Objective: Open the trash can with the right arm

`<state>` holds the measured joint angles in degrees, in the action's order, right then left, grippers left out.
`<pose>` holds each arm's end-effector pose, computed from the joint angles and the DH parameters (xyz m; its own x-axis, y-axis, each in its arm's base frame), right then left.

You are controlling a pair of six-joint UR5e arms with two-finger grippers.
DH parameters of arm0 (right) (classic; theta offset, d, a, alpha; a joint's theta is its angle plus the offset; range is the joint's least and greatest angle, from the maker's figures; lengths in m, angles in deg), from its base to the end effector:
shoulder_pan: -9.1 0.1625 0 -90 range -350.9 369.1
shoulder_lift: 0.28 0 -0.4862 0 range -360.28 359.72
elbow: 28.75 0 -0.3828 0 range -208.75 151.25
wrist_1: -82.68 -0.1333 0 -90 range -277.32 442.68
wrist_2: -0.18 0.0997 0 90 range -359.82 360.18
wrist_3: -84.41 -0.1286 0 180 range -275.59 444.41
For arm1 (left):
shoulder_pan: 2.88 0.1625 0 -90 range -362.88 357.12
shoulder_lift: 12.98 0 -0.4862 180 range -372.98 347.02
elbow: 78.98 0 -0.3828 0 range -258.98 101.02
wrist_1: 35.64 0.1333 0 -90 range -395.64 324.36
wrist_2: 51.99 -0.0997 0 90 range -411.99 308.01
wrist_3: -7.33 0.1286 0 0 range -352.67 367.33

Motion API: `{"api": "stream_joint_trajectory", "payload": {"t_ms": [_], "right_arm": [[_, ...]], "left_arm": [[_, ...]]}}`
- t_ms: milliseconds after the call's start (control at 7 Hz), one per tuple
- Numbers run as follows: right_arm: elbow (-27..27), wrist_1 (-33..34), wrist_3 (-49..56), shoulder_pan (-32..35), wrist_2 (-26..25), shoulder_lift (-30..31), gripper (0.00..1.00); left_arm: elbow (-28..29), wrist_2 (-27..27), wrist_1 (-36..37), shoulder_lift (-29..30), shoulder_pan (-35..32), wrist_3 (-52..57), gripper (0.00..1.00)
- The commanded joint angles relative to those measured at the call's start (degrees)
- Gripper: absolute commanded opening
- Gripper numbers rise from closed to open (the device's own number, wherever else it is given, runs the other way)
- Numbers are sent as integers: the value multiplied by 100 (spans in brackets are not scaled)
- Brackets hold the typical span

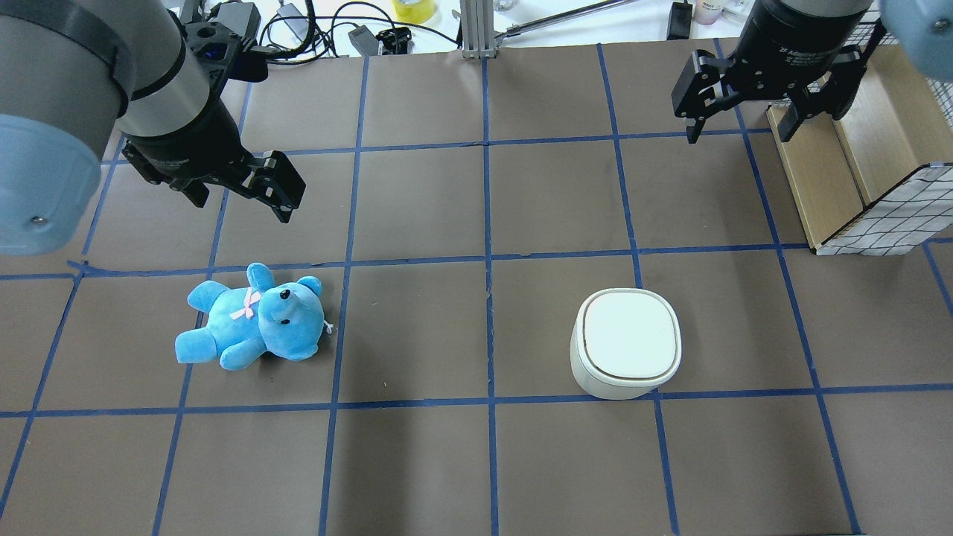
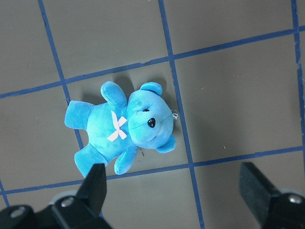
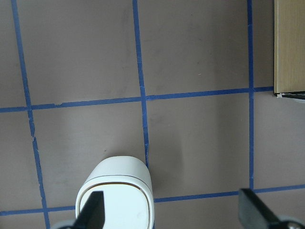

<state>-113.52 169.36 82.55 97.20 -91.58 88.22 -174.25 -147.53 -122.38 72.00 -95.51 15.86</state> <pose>0.1129 -0.4993 0.5456 -0.9974 0.0658 0.0305 0.0656 0.9978 -0.0081 -0.1412 -0.4405 0.5226 -0.9767 0.1881 -0.1031 0.1928 0.9805 -0.0376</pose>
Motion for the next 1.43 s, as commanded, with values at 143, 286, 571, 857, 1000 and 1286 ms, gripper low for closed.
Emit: {"api": "stream_joint_trajectory", "payload": {"t_ms": [143,286,571,857,1000,1286], "right_arm": [[5,-213,1,6,45,44,100],[5,-213,1,14,44,44,100],[5,-204,10,14,219,18,100],[-4,-213,1,14,203,35,100],[-13,-213,1,14,203,36,100],[-13,-213,1,-3,194,36,96]], "left_arm": [[0,0,0,0,0,0,100],[0,0,0,0,0,0,100],[0,0,0,0,0,0,100],[0,0,0,0,0,0,100],[0,0,0,0,0,0,100],[0,0,0,0,0,0,100]]}}
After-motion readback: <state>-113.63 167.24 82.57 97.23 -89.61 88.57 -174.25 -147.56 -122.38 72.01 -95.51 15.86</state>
